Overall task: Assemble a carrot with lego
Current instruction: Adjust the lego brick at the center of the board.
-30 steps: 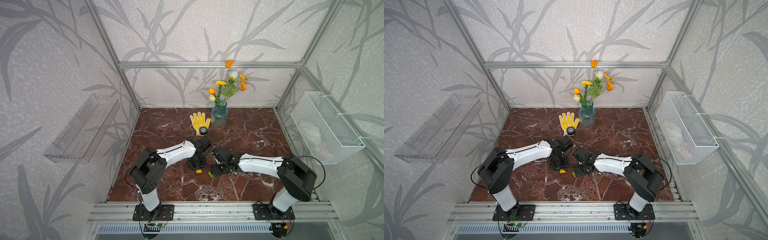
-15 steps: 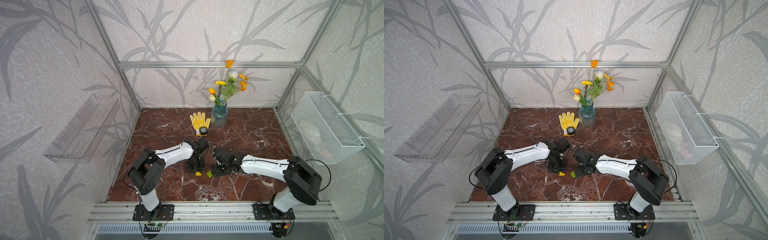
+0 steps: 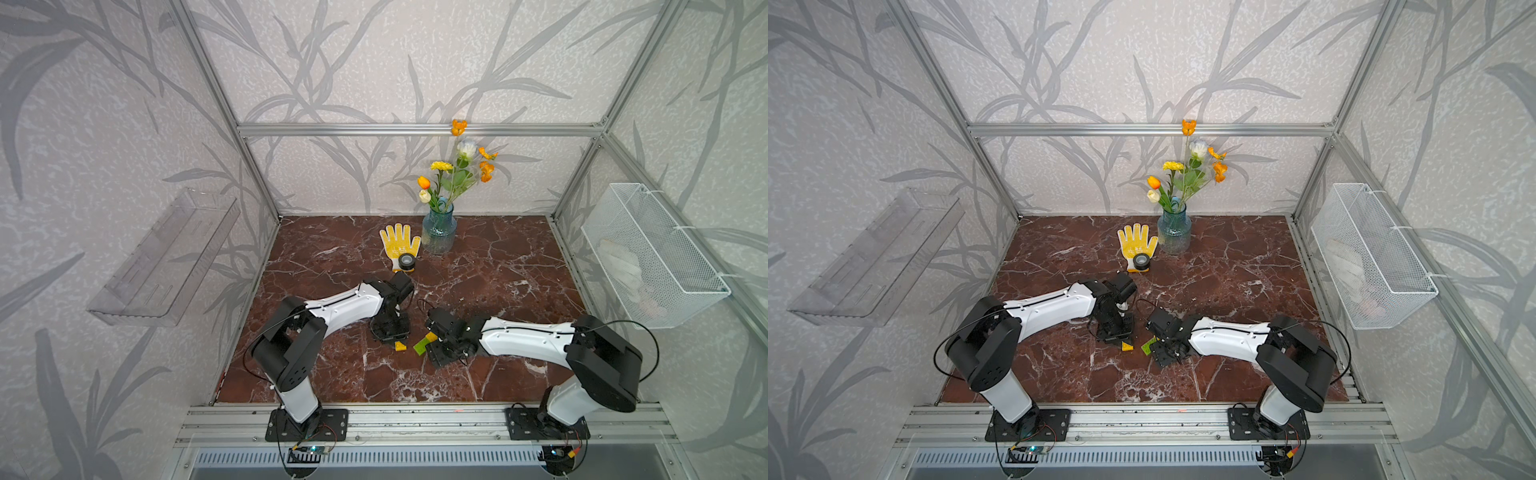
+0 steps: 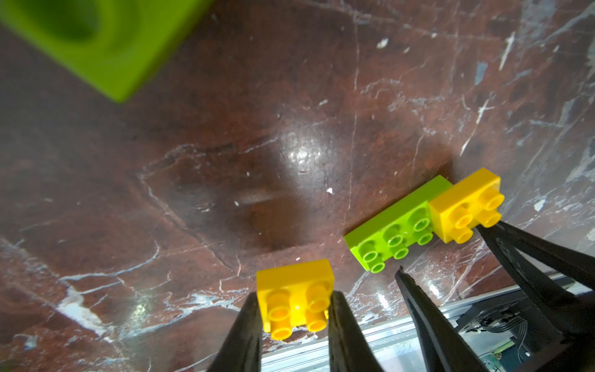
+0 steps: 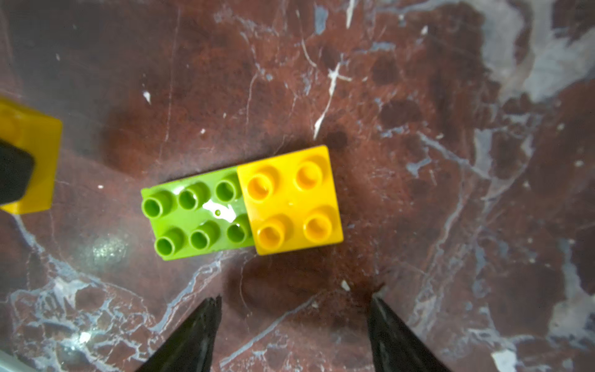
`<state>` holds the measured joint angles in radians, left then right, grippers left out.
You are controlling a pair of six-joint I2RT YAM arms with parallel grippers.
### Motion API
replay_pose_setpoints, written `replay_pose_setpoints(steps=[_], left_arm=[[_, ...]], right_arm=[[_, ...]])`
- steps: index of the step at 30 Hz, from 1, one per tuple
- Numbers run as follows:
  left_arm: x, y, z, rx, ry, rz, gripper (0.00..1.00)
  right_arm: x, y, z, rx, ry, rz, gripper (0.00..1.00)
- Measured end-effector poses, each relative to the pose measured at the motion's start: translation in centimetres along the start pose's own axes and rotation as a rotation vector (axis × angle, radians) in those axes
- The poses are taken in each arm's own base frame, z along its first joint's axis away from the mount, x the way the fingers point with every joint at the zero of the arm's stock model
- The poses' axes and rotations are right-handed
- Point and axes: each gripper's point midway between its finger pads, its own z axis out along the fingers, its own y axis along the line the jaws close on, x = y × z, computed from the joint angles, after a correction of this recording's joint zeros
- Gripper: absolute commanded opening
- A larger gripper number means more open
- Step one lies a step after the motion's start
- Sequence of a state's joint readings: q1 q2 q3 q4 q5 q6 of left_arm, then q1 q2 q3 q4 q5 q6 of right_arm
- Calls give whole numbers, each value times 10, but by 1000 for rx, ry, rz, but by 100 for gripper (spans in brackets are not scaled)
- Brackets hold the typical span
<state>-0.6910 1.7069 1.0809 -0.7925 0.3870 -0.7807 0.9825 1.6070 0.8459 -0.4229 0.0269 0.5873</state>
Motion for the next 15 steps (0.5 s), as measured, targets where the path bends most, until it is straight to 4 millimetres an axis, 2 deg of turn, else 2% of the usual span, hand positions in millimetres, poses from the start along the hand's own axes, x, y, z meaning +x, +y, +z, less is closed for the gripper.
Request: replay_pose_setpoints(steps=[13,15], left_arm=[[0,0,3,29,-2,-25,0],[0,-1,3,37,-3,-24,0]], right_arm=[[-39,28,11,-46,-69,28,74],[-39,28,11,-49,-70,28,74]])
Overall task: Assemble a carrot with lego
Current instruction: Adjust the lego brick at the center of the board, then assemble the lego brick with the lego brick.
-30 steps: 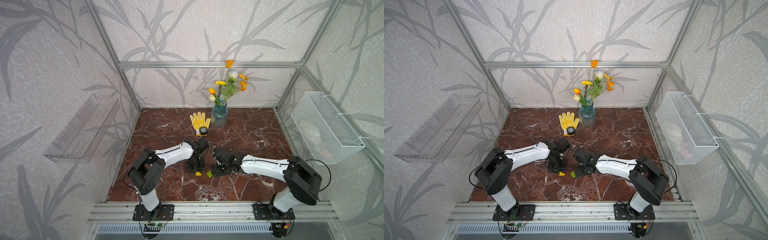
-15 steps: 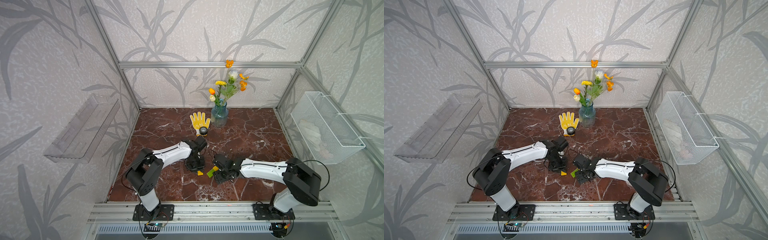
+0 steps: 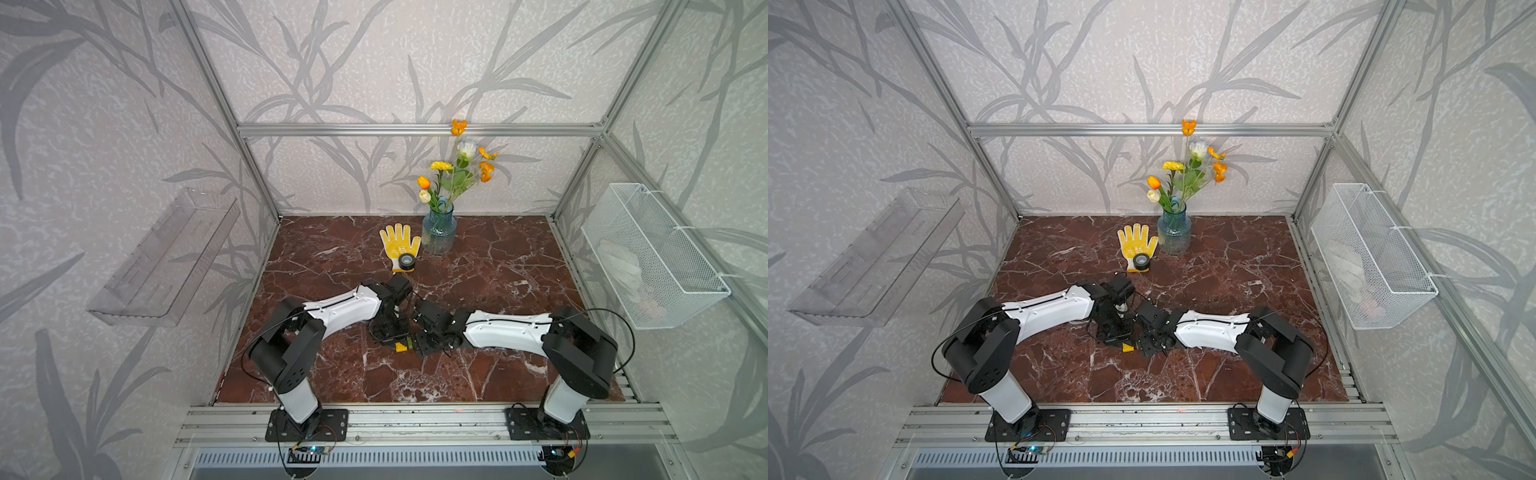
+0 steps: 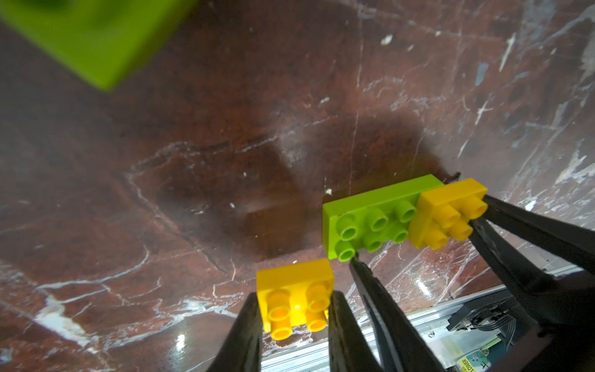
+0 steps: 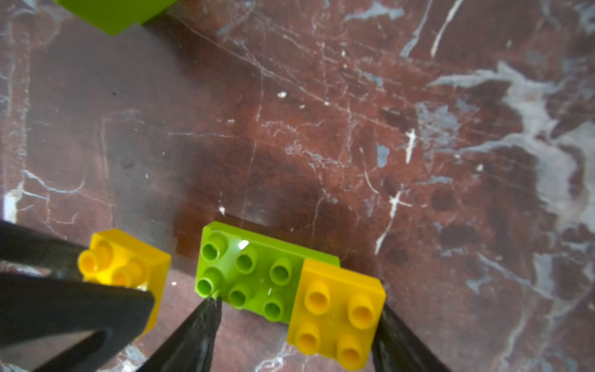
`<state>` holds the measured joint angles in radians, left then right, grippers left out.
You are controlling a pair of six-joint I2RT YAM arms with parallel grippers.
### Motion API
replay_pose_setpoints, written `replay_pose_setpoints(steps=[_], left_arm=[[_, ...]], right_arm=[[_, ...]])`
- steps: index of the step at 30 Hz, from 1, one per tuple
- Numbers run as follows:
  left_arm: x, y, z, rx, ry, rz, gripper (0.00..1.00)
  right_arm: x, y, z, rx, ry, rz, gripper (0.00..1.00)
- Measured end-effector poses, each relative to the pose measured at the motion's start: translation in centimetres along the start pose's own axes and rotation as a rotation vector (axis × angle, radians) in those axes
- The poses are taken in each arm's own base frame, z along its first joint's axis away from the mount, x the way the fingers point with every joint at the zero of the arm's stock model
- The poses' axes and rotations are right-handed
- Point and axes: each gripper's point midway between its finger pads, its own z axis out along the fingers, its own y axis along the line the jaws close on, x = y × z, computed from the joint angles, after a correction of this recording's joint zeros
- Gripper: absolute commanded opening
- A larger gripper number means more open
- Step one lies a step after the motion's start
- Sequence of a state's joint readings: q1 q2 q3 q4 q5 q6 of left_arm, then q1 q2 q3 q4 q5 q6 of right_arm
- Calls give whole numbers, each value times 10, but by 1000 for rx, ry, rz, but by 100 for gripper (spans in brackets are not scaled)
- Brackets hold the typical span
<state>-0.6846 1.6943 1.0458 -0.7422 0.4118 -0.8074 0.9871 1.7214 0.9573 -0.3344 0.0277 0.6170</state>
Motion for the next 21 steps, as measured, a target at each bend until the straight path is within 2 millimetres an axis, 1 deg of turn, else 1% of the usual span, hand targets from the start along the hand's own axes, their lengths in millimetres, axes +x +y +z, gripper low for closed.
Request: replay_pose_setpoints(steps=[3,5,7,10,12,15,21], left_arm=[[-2,-2,0,9,-6,7,0],[-2,-3,0,10,-9,14,0],[-3,-3,0,8,-5,19,0],[-7,-8,1,13,-6,22,0],[-9,-8,2,14,-3,11,0],[-9,-8,4,15,4,-6,0],[-12,-14,6,32,7,-22,0]], right_arm=[[7,-4,-5,-1,3,0,74],[14,-9,-12,3,7,-1,74],[20,-15,-23,8,1,-2,75],[18,-19,-39,14,-32,-2,75],[14,-22,-47,21,-55,-2,75],[13,-27,-49,38,-63,3,75],[20,-39,-46,71,-44,8,76]])
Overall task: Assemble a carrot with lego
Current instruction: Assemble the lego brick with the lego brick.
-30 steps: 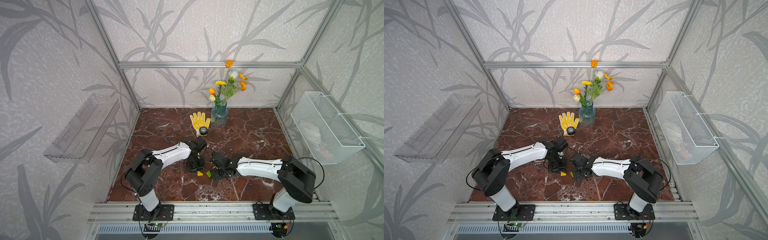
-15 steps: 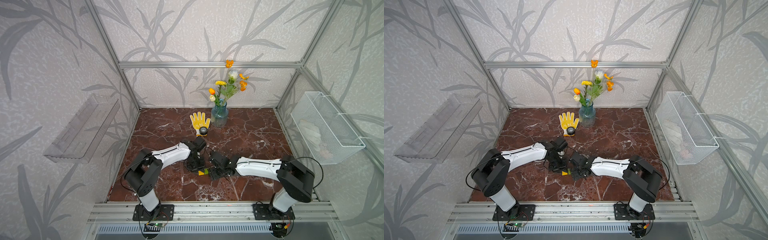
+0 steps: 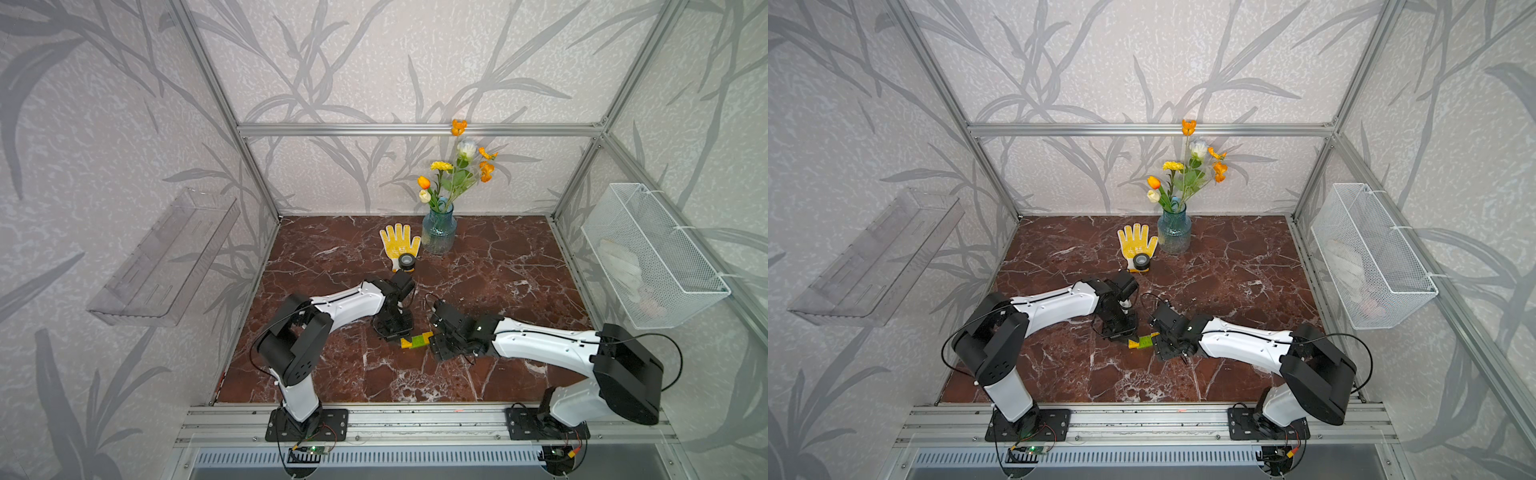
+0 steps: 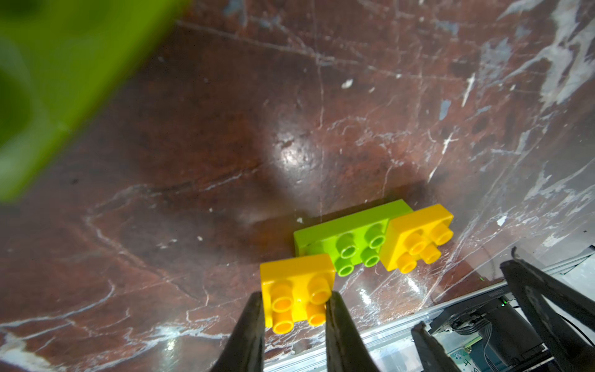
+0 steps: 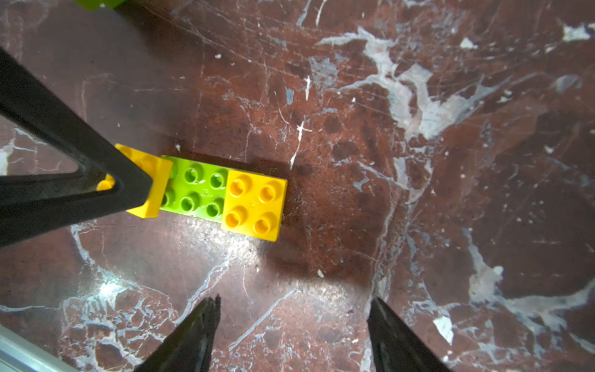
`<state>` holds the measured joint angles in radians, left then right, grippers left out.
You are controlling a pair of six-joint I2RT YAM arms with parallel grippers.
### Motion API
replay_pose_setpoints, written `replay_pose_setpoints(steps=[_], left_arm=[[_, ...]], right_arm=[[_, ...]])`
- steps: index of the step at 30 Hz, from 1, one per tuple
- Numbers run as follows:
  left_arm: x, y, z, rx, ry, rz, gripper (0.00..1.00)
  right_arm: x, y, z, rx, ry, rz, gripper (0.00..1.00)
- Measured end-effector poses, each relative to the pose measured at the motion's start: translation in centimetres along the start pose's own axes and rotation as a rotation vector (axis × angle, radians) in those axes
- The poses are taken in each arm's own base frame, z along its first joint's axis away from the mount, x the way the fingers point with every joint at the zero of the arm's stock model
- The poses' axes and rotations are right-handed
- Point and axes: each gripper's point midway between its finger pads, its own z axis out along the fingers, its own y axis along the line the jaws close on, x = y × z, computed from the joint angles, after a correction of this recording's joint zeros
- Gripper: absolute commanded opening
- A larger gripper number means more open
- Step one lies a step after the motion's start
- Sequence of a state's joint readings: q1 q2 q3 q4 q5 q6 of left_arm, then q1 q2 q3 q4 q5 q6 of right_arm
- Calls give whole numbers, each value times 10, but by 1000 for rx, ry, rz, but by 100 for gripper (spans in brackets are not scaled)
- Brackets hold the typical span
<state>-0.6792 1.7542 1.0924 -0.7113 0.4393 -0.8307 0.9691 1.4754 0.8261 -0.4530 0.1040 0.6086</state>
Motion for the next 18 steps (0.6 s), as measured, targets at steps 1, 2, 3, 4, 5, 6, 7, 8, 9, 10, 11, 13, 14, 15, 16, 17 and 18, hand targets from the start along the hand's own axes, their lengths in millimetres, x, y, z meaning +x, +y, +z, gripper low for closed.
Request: replay_pose_setpoints(steps=[1,2,3,4,5,6,7,8,9,10,11,13,14,15,16,17,18], left_arm=[[0,-1,0,4,-1,-2,0],[-1,-2,0,8,-2,-5,0],[-1,-3,0,11,-3,-6,0],[-1,-3,0,13,-3,-9,0],[-1,-3,0,14,-2,-11,0],[-1,-4,0,16,-3,-13,0],[-1,-4,0,16,-3,-14,0],[-2,-4,0,16,-3,-16,0],[-2,-4,1,15,-2,-18,0],[-2,-3,2,14,1,-20,0],[-2,-4,2,15,5,-23,0],[-1,-4,3,18,8,-26,0],[-1,-4,3,19,10,-28,0],[-1,-5,3,21,12,-32,0],[-1,-5,3,21,13,-35,0],[0,-5,3,21,14,-38,0],[0,-5,3,21,15,-40,0]], right_arm=[[0,-1,0,2,1,1,75],[1,-2,1,3,2,2,75],[1,-2,1,4,3,1,75],[2,-3,1,6,6,2,76],[3,-4,2,8,8,2,76],[4,-4,2,10,10,3,76],[4,-5,3,11,11,4,76],[4,-6,3,12,11,5,76],[4,-6,3,12,11,3,75],[4,-6,3,13,11,3,76],[4,-6,3,13,11,3,76],[3,-7,3,14,11,2,75],[3,-7,3,14,11,3,76],[3,-8,3,15,11,4,76],[3,-8,3,16,11,4,76],[3,-8,3,16,11,3,76],[3,-9,3,17,11,3,76]])
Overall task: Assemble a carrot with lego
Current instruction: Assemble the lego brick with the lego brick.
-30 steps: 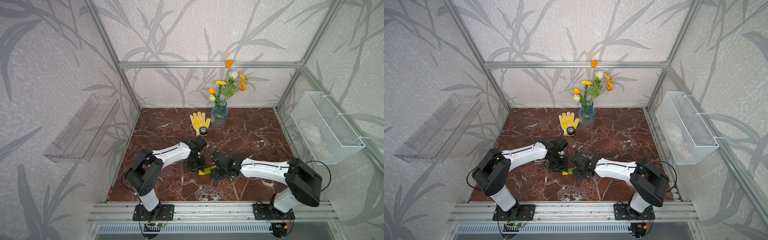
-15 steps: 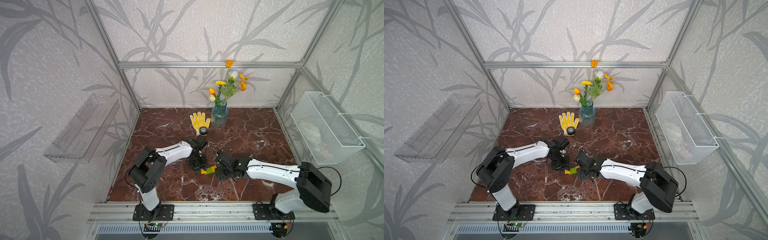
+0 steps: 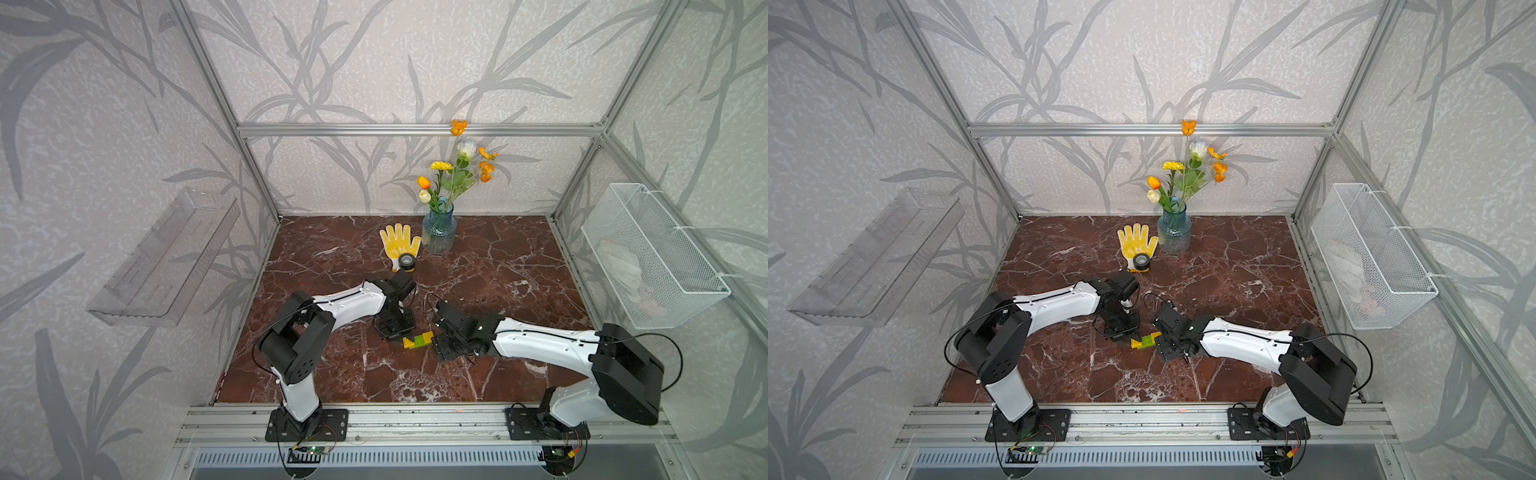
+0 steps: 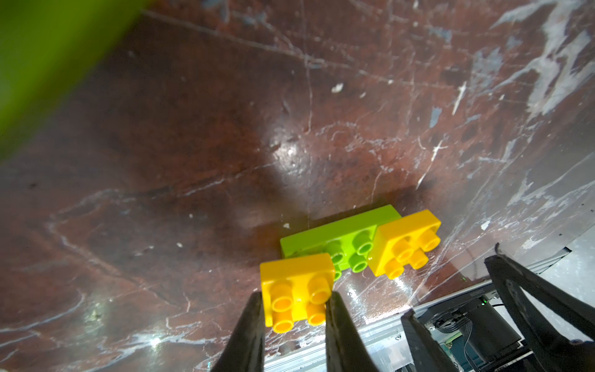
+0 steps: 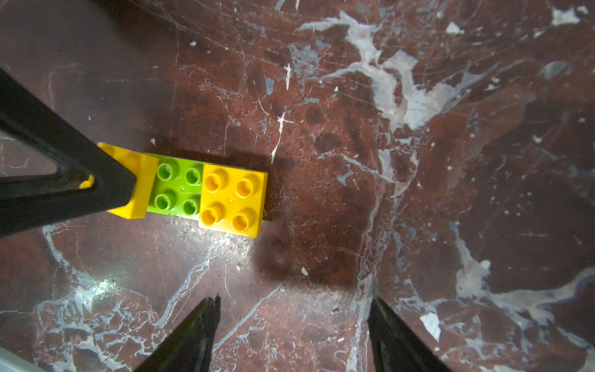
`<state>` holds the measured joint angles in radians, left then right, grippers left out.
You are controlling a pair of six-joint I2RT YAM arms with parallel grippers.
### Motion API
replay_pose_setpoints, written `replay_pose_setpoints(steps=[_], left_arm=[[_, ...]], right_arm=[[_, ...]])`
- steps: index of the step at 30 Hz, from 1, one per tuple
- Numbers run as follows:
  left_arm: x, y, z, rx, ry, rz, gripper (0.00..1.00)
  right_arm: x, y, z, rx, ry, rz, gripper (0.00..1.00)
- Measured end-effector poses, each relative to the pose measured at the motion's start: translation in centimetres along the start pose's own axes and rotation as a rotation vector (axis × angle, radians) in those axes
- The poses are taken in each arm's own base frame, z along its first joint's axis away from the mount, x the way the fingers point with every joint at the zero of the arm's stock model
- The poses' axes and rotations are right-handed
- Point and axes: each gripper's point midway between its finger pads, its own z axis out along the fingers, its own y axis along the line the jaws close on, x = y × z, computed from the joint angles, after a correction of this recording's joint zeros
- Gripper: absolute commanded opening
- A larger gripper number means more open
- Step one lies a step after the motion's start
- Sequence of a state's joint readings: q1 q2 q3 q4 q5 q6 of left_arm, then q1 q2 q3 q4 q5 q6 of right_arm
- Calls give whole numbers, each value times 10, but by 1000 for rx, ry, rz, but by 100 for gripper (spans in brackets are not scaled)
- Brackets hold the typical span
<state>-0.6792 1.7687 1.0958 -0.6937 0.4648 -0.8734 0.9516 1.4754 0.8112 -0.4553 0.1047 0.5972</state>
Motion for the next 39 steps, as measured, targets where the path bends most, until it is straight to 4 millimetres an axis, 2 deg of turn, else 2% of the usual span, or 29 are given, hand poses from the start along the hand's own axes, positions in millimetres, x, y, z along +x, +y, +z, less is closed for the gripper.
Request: replay_pose_setpoints(steps=[12,30,39], left_arm=[[-5,8,-2,-68,-18,-16,0],[-6,7,2,-160,-60,29,0],[-5,6,3,-209,-26,36,0]], right_arm=[[3,-5,0,21,11,-16,76],[1,-8,0,25,11,-16,75],[2,-8,0,26,12,-17,76]])
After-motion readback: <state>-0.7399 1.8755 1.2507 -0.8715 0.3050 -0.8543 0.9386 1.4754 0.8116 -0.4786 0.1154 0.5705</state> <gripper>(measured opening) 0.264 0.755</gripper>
